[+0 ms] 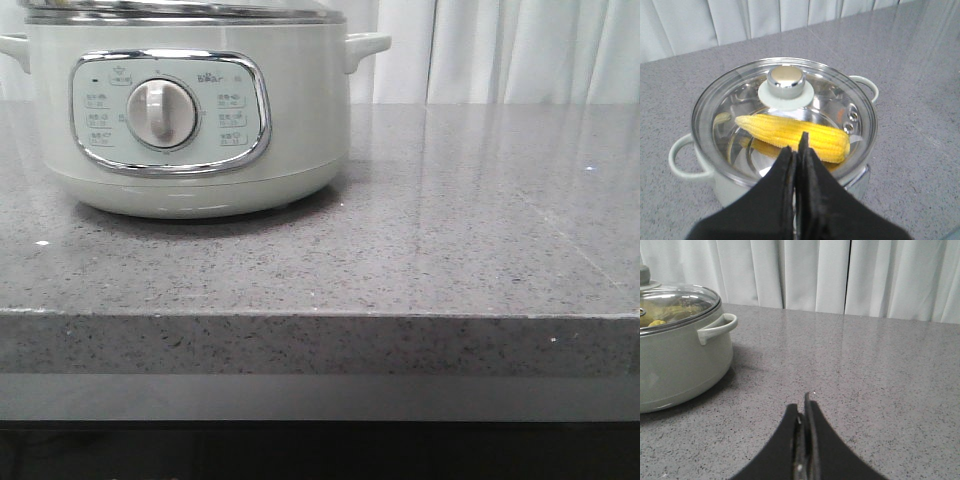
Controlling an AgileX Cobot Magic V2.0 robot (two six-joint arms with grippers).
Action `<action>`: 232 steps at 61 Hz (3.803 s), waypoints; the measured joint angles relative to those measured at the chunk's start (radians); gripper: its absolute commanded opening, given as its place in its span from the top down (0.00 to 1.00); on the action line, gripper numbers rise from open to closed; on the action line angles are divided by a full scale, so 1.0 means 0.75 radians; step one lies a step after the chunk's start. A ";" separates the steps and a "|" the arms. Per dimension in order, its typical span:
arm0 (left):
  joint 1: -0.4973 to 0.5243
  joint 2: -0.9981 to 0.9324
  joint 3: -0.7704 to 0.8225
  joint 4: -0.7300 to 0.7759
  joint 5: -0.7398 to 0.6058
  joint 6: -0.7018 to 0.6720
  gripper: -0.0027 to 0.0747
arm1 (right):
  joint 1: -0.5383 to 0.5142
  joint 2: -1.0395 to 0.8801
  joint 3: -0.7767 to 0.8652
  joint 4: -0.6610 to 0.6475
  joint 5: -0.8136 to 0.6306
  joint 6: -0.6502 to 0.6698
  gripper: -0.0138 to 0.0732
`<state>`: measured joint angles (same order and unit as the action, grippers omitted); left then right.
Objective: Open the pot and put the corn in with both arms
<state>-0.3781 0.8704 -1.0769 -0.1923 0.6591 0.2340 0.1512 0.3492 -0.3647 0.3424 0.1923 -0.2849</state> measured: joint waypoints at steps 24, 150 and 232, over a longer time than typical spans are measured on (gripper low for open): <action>0.003 -0.781 0.702 -0.005 -0.272 0.003 0.99 | 0.000 0.000 0.000 0.000 0.000 0.000 0.92; 0.523 -1.167 1.447 0.174 -0.566 -0.209 0.99 | 0.000 0.000 0.003 0.000 0.000 0.000 0.92; 0.523 -1.167 1.447 0.171 -0.580 -0.213 0.99 | -0.188 -0.269 0.499 -0.280 -0.202 0.261 0.92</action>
<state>0.0140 -0.0050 0.0084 -0.0641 0.2241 0.0744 0.0102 0.1471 0.0096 0.1323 0.0410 -0.0892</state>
